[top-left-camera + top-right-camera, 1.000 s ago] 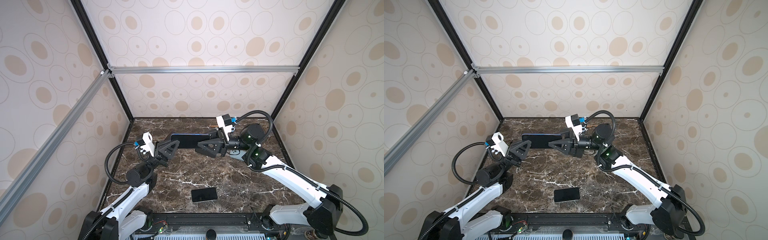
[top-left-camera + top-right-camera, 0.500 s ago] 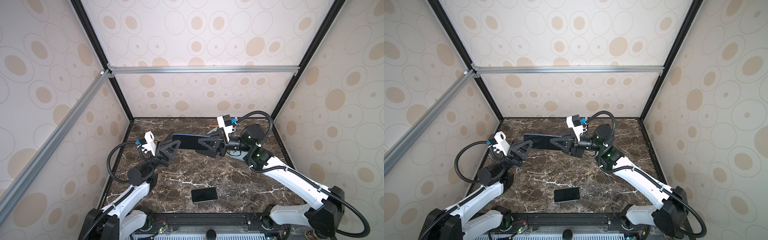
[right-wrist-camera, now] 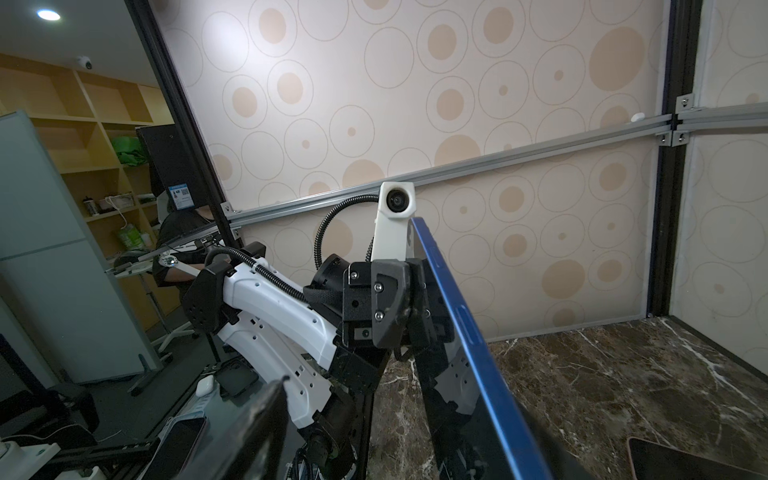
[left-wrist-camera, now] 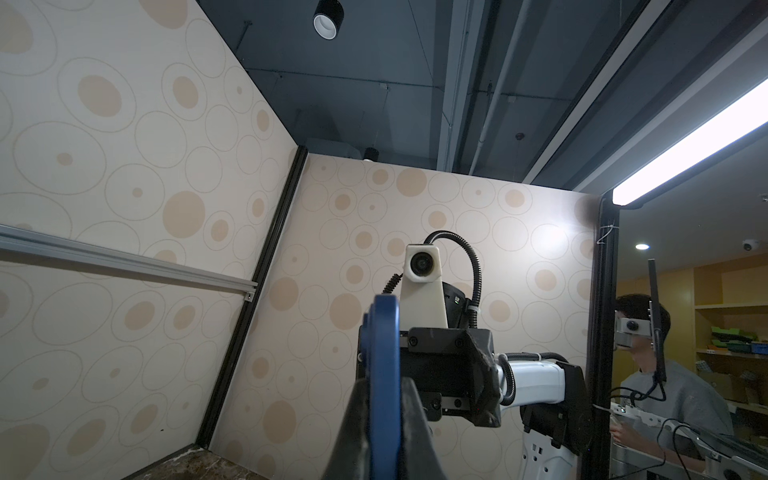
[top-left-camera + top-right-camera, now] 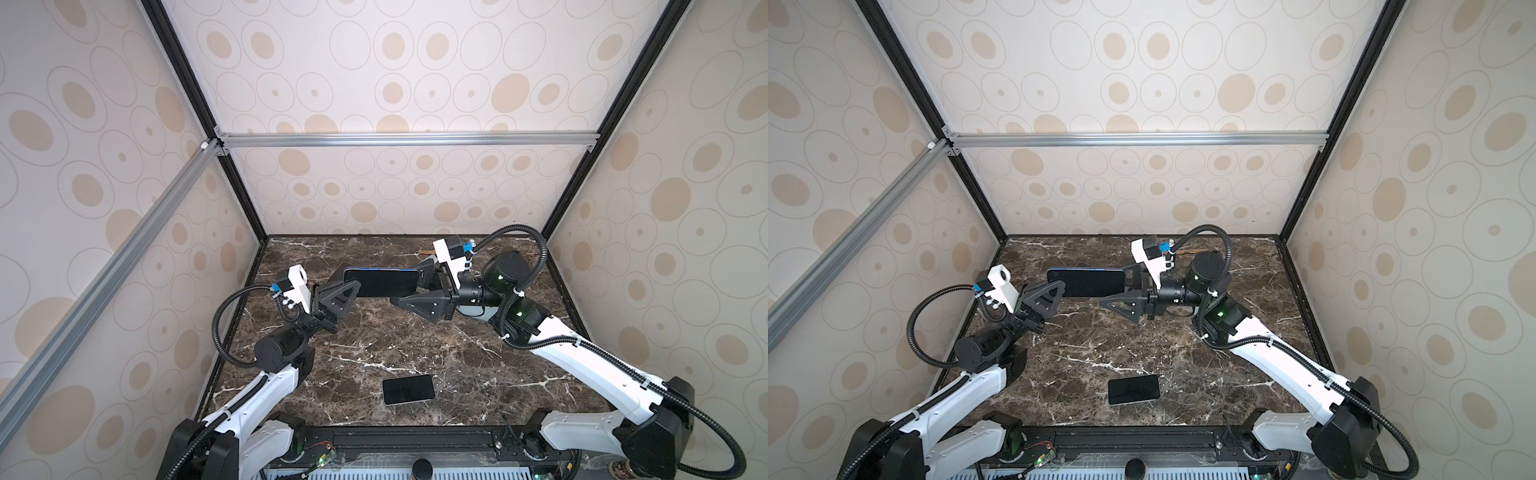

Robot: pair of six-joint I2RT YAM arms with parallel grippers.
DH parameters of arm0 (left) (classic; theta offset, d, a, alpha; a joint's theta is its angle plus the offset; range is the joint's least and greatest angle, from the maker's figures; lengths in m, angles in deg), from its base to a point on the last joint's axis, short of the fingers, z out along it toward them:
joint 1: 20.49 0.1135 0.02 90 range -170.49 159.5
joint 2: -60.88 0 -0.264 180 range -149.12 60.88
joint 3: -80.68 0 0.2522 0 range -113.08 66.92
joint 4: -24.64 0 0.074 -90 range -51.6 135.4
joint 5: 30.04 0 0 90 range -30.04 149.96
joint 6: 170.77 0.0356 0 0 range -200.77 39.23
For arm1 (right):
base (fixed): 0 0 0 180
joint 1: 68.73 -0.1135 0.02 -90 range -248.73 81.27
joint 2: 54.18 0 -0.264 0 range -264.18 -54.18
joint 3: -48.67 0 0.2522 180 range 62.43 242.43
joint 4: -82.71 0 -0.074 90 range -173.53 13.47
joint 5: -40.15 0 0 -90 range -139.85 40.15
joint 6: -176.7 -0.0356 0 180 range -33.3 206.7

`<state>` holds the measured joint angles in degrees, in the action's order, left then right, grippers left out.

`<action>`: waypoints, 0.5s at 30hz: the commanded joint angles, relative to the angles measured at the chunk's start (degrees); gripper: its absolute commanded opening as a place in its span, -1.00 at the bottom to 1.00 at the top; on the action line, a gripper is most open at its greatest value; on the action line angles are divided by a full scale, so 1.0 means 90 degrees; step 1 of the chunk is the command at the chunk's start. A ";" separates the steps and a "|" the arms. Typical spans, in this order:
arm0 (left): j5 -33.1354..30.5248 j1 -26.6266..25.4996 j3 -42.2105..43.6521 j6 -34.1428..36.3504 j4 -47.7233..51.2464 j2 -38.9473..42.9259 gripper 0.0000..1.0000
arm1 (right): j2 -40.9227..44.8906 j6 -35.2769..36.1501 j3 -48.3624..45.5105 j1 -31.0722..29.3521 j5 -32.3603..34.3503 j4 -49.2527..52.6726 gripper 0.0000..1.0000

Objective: Put the phone into the phone case

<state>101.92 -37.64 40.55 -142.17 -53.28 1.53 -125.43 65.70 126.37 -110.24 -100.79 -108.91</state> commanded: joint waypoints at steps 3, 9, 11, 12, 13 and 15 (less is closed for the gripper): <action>-0.0518 0.0118 -0.0078 0.0115 -0.1543 0.0193 -1.00 | -0.0052 -0.0186 -0.0100 -0.0082 -0.0122 -0.0397 0.48; -0.0579 0.0118 -0.0068 0.0066 -0.1550 0.0188 -1.00 | -0.0130 -0.0371 -0.0131 -0.0084 -0.0197 -0.0611 0.42; -0.0612 0.0118 -0.0058 0.0065 -0.1549 0.0179 -1.00 | -0.0169 -0.0506 -0.0132 -0.0080 -0.0282 -0.0812 0.26; -0.0632 0.0118 -0.0041 0.0074 -0.1534 0.0171 -1.00 | -0.0183 -0.0590 -0.0131 -0.0084 -0.0310 -0.0916 0.16; -0.0661 0.0118 -0.0030 0.0075 -0.1550 0.0160 -1.00 | -0.0197 -0.0660 -0.0130 -0.0076 -0.0335 -0.1029 0.07; -0.0674 0.0119 -0.0029 0.0075 -0.1547 0.0115 -1.00 | -0.0212 -0.0784 -0.0117 -0.0082 -0.0398 -0.1198 -0.13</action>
<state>99.97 -37.42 40.70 -142.44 -53.54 2.34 -127.44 61.05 125.37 -110.13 -100.59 -114.38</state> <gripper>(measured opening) 0.096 0.458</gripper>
